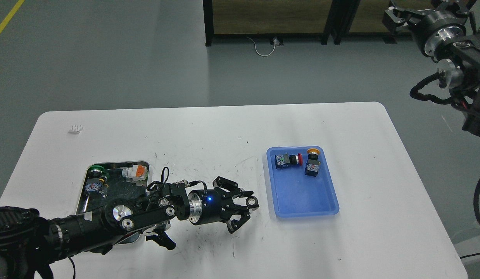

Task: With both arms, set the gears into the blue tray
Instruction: 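Carry the black ring toward the table center with the left gripper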

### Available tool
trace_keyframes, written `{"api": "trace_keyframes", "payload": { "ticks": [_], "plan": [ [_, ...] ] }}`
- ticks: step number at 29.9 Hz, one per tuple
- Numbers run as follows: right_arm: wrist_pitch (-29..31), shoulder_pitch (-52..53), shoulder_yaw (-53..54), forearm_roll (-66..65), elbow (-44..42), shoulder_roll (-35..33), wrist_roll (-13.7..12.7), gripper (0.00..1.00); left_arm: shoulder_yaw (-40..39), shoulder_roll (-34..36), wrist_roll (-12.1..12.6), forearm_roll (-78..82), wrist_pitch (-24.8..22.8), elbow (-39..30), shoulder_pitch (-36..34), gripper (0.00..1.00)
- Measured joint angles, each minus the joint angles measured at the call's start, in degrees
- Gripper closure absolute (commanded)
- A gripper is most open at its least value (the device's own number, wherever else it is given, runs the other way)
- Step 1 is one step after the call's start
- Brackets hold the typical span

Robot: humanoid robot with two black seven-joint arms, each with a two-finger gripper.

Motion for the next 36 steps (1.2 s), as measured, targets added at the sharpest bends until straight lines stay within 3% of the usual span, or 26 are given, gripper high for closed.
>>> {"api": "trace_keyframes", "payload": {
  "ticks": [17,20,21,23,24,26,36],
  "plan": [
    [-0.1,-0.4,-1.1,-0.1,-0.9,1.1,0.0,0.00,1.9,-0.5,0.2,0.1,0.6,4.8,1.6,0.69],
    [-0.1,-0.5,-1.1,-0.1,-1.5,1.8,0.0,0.00,2.0,-0.5,0.1,0.1,0.6,5.3,1.6,0.49],
    [-0.1,-0.5,-1.1,-0.1,-1.6,1.9,0.0,0.00,2.0,-0.5,0.1,0.1,0.6,5.5,1.6,0.40],
    [-0.1,-0.5,-1.1,-0.1,-1.8,2.2,0.0,0.00,2.0,-0.5,0.2,-0.1,1.0,5.8,1.6,0.12],
    [-0.1,-0.5,-1.1,-0.1,-1.8,2.3,0.0,0.00,2.0,-0.5,0.2,-0.3,1.5,5.9,1.6,0.08],
    [-0.1,-0.6,-1.1,-0.1,-1.8,2.4,0.0,0.00,1.7,-0.5,0.2,-0.7,2.8,5.9,1.6,0.03],
    [1.7,0.6,-3.4,-0.9,-0.4,3.2,-0.2,0.00,-5.6,-0.5,1.4,-6.3,4.3,3.7,-1.6,0.01]
  ]
}}
